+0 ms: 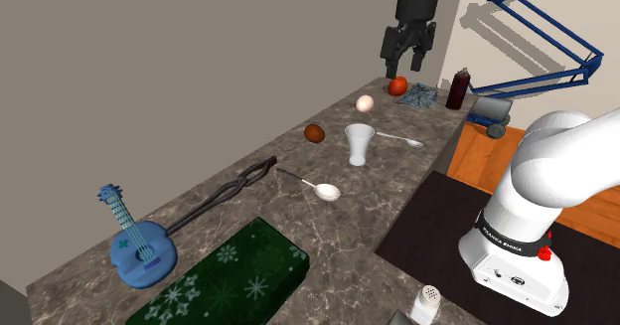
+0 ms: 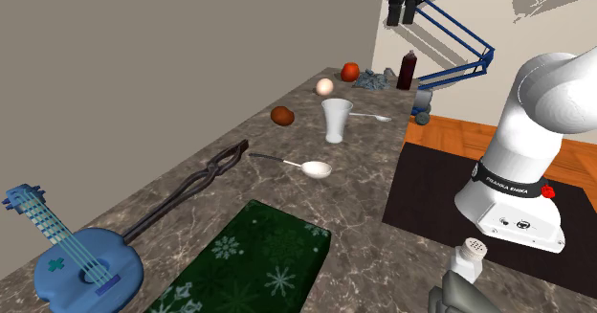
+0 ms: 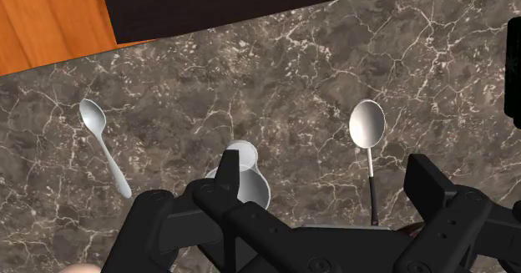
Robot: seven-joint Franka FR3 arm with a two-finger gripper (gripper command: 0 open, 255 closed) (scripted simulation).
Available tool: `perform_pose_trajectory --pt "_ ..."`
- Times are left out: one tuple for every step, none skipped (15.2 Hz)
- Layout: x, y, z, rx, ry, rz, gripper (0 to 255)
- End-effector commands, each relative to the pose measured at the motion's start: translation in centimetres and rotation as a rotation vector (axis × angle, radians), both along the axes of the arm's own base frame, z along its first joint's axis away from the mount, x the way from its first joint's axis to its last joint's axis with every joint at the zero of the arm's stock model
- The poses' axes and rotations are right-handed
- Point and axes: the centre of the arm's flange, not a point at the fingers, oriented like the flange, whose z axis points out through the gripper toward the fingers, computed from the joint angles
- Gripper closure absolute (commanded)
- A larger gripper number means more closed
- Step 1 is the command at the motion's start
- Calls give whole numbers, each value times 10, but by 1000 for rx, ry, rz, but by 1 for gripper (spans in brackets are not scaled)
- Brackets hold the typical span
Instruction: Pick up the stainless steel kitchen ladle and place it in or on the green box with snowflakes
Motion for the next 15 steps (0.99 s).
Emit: perform_pose_trajectory --pt "0 0 0 0 0 0 0" --pt "7 3 -11 2 1 7 0" --pt "15 6 -21 4 1 14 0" --pt "22 8 -32 6 2 20 0" --pt "30 11 -42 9 2 27 0" --pt "37 14 -53 11 3 34 0" --pt "44 18 -63 13 3 41 0" --pt "51 21 -74 15 4 47 0" --pt "59 24 -85 17 4 54 0" --pt "66 27 -95 19 5 61 0" --pt "73 31 -106 22 5 68 0" --pt "80 34 -116 24 6 74 0" --pt "87 38 -127 26 6 81 0" --pt "95 41 -137 28 7 88 0" --pt "102 45 -148 30 7 95 0"
